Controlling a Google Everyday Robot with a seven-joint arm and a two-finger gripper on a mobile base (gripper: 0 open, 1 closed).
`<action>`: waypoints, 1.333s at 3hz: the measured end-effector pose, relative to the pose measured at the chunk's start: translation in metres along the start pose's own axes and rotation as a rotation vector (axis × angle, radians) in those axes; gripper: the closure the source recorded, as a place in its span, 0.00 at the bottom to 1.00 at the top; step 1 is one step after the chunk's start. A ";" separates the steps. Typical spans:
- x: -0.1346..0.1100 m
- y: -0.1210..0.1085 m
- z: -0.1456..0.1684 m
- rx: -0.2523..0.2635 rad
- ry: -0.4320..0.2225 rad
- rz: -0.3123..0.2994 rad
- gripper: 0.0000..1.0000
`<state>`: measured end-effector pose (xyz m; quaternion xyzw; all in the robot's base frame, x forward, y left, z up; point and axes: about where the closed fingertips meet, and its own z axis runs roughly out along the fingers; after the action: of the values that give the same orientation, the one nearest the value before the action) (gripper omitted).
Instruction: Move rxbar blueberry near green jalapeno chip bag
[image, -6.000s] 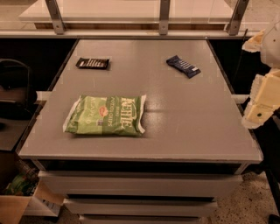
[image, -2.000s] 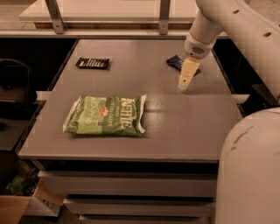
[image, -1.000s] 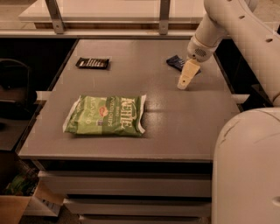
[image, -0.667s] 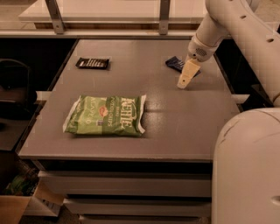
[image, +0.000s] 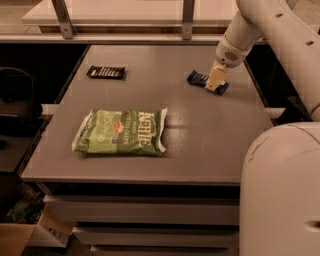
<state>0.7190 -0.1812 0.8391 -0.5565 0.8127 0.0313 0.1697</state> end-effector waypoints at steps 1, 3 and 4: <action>-0.006 0.000 -0.003 0.012 -0.008 -0.024 1.00; -0.033 0.019 -0.042 0.049 -0.060 -0.169 1.00; -0.056 0.046 -0.059 0.041 -0.101 -0.285 1.00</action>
Offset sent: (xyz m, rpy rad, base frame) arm -0.0119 0.0188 0.0583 -0.0135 -0.1380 0.1322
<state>0.6813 -0.1277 0.9059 -0.6602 0.7165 0.0183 0.2246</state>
